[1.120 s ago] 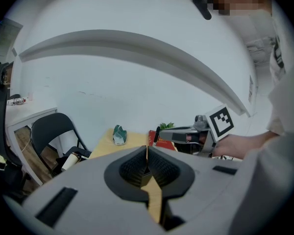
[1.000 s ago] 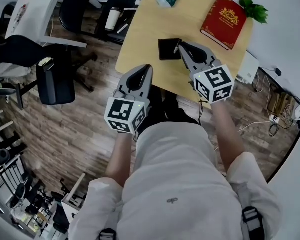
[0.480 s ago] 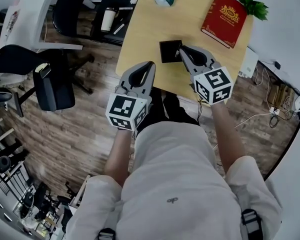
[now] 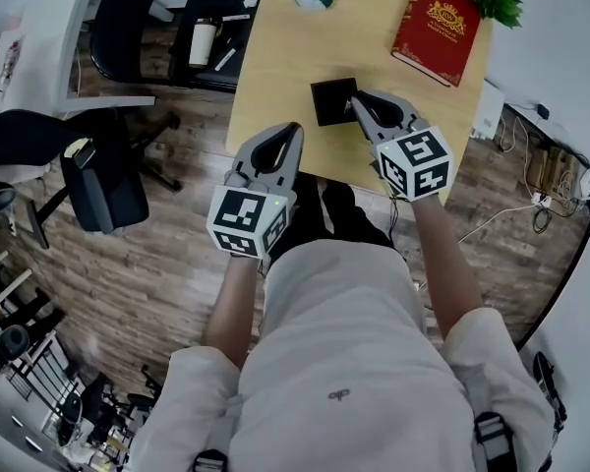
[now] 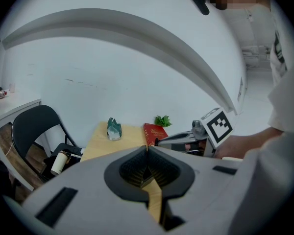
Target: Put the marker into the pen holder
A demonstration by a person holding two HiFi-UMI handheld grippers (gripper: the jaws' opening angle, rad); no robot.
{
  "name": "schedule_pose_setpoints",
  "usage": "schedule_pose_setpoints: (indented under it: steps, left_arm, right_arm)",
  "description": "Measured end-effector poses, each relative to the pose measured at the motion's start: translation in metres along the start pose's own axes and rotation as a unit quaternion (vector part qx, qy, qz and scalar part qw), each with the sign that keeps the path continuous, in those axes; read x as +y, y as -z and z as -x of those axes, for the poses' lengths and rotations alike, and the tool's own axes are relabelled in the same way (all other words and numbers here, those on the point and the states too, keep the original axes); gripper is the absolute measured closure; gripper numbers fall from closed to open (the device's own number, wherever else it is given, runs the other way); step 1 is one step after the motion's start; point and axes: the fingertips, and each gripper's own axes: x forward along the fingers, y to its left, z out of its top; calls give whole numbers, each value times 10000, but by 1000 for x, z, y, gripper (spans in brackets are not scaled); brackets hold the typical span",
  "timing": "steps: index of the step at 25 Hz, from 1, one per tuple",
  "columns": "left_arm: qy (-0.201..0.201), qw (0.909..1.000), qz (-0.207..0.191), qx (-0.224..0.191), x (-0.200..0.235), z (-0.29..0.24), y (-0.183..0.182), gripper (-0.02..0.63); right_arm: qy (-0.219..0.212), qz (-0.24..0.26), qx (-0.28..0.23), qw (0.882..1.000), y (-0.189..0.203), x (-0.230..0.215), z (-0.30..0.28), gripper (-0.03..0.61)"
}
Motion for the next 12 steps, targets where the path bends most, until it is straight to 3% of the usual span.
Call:
schedule_pose_setpoints:
  steps: [12]
  left_arm:
    - [152,9998,42,108,8,-8,2,604]
  right_arm:
    - [117,-151,314,9993,18,-6,-21,555]
